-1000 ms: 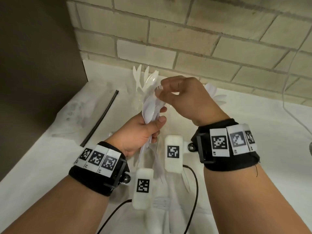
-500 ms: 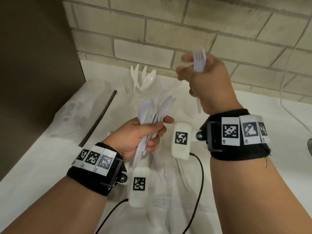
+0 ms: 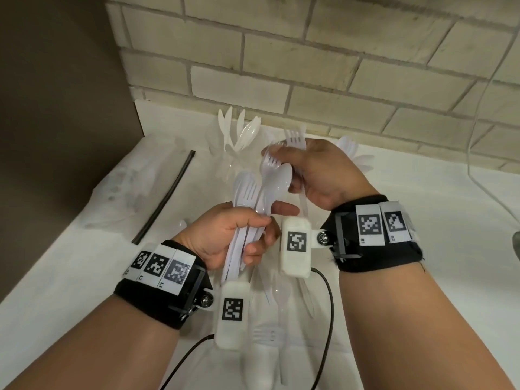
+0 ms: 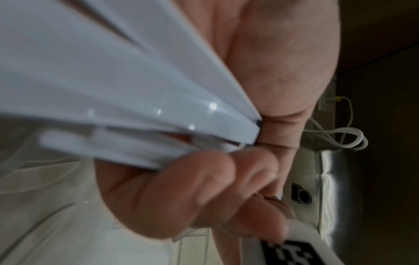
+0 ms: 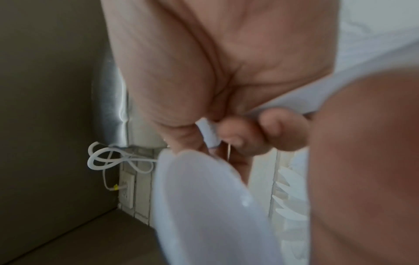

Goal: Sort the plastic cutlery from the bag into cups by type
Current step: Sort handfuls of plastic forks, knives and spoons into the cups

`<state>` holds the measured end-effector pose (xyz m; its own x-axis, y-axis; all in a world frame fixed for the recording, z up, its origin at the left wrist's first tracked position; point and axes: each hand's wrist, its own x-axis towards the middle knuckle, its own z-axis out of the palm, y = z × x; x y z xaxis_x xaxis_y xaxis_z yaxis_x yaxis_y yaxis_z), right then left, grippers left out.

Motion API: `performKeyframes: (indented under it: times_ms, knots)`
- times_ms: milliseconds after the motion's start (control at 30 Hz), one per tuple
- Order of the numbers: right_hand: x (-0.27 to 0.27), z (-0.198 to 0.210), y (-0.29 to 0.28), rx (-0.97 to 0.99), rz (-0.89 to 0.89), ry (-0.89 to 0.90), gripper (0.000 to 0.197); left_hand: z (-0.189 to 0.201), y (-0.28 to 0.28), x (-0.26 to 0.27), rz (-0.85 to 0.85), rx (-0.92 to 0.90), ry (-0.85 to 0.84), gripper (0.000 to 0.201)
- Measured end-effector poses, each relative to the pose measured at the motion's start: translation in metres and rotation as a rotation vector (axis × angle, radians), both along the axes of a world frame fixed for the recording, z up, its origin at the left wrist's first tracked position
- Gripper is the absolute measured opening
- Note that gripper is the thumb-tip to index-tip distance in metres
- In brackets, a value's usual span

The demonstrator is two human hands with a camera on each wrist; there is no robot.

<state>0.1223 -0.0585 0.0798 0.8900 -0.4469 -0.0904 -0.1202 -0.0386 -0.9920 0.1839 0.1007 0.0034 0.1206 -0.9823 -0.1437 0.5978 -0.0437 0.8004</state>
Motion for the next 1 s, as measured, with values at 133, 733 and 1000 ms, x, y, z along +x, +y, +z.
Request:
performKeyframes:
  times_ms: [133,733,1000]
  knots:
    - [-0.002,-0.002,0.004,0.06,0.044,-0.052,0.015,0.004,-0.001,-0.001,0.001,-0.016,0.032,0.041]
    - [-0.015,0.029,0.026,-0.282,-0.175,-0.316,0.016,0.015,-0.009,-0.003,0.284,0.134,-0.163,0.012]
    - [-0.013,0.001,0.03,-0.266,-0.093,-0.069,0.021,0.012,-0.009,0.007,0.199,-0.027,-0.012,0.067]
